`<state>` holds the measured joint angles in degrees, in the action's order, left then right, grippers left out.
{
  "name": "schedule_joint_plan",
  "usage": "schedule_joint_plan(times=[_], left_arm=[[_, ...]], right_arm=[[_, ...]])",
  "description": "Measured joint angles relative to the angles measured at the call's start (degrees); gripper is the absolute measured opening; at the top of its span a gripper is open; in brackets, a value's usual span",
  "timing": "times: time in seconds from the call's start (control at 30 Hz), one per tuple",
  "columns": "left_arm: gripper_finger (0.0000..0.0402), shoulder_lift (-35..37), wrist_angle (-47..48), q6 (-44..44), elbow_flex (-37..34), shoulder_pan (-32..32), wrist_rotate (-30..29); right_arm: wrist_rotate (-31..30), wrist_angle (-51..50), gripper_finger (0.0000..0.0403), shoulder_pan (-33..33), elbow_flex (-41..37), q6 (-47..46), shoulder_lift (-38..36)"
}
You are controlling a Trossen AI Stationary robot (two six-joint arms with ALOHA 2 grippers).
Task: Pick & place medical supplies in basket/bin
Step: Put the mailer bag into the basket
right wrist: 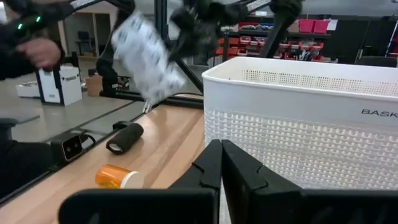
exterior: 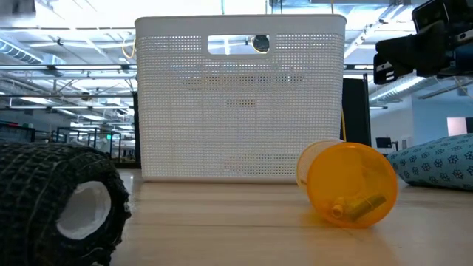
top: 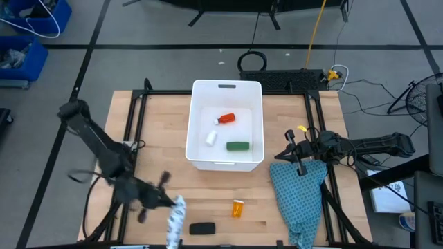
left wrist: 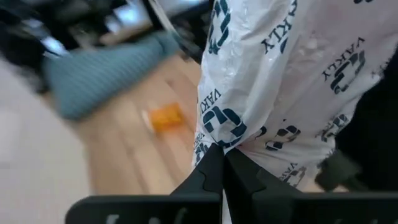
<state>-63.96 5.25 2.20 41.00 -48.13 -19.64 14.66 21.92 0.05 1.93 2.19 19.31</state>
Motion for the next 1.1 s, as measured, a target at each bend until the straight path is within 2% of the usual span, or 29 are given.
schedule_joint_plan(times=[0.07, 0.13, 0.27, 0.47, 0.63, 0.8, 1.1], left_arm=[[0.0000, -4.70, -3.67, 3.69, -0.20, 3.00, 4.73], [0.0000, -7.18, -7.28, 8.29, -0.22, 5.10, 6.87], [0.0000, -5.65, -13.80, 16.37, -0.14, 8.56, 9.45], [0.0000, 6.39, -7.61, 23.89, -0.14, 12.30, 6.01], [0.0000, 15.59, -2.73, 26.28, -0.85, 13.53, 4.62], [0.0000, 24.37, -1.39, 26.56, -7.70, 13.57, 0.63], [0.0000, 47.99, -3.55, 26.63, -19.80, 13.57, -10.25]], right_arm=[[0.01, 0.36, 0.0000, -0.01, 0.00, -0.95, 0.00], [0.01, 0.52, 0.0000, -0.01, 0.00, -1.59, 0.00], [0.10, 0.50, 0.0000, 0.00, 0.00, -1.85, 0.00], [0.14, 0.43, 0.0000, 0.00, 0.00, -0.21, 0.00], [0.17, 0.06, 0.0000, 0.00, 0.00, -0.02, 0.00], [0.19, 0.04, 0.0000, 0.00, 0.00, -0.02, -0.01], [0.19, -0.56, 0.0000, 0.00, 0.00, 0.05, -0.02]])
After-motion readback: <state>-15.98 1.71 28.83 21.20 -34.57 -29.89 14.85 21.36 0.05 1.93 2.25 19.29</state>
